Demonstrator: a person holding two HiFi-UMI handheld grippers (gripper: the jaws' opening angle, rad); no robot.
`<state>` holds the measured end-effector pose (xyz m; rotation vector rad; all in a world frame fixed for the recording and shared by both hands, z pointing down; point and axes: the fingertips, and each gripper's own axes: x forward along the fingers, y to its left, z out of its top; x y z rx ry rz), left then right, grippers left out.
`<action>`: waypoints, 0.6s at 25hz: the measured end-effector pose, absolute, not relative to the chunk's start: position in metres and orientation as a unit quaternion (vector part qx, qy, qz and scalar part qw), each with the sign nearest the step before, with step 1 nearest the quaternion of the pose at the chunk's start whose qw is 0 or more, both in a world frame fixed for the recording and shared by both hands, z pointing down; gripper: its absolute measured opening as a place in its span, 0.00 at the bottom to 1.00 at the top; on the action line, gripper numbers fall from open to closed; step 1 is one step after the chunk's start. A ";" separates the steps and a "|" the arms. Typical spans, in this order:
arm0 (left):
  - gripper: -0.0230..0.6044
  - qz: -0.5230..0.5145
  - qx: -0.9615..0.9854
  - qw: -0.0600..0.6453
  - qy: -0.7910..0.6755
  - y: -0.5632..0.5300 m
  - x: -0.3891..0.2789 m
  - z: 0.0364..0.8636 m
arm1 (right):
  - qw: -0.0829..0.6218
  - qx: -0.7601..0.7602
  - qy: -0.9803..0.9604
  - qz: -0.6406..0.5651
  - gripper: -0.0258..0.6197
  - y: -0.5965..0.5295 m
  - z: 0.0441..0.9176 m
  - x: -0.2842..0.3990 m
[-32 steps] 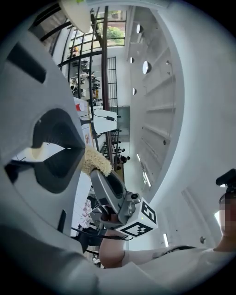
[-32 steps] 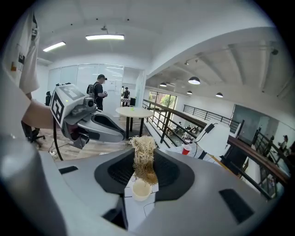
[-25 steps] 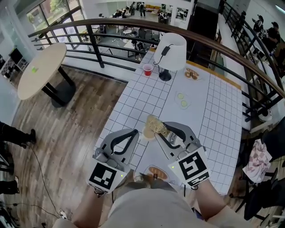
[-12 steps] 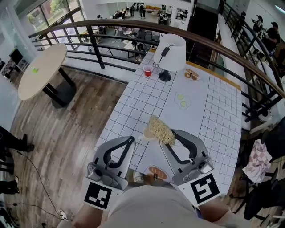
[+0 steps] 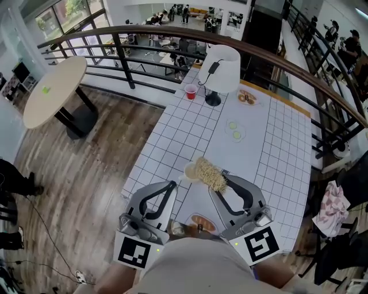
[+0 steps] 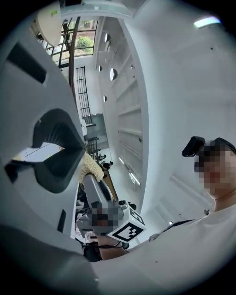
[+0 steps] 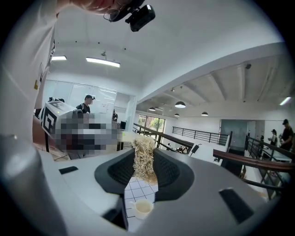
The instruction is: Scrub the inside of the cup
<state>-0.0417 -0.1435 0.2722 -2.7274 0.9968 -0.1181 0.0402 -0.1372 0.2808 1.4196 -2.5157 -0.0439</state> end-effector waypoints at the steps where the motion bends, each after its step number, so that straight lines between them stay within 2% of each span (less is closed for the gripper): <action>1: 0.06 -0.042 -0.932 0.121 0.338 -0.144 -0.040 0.273 | 0.123 0.489 -0.863 -0.014 0.21 -0.138 0.281 0.041; 15: 0.06 -0.068 -0.925 0.149 0.344 -0.144 -0.039 0.272 | 0.119 0.510 -0.850 -0.045 0.21 -0.141 0.275 0.052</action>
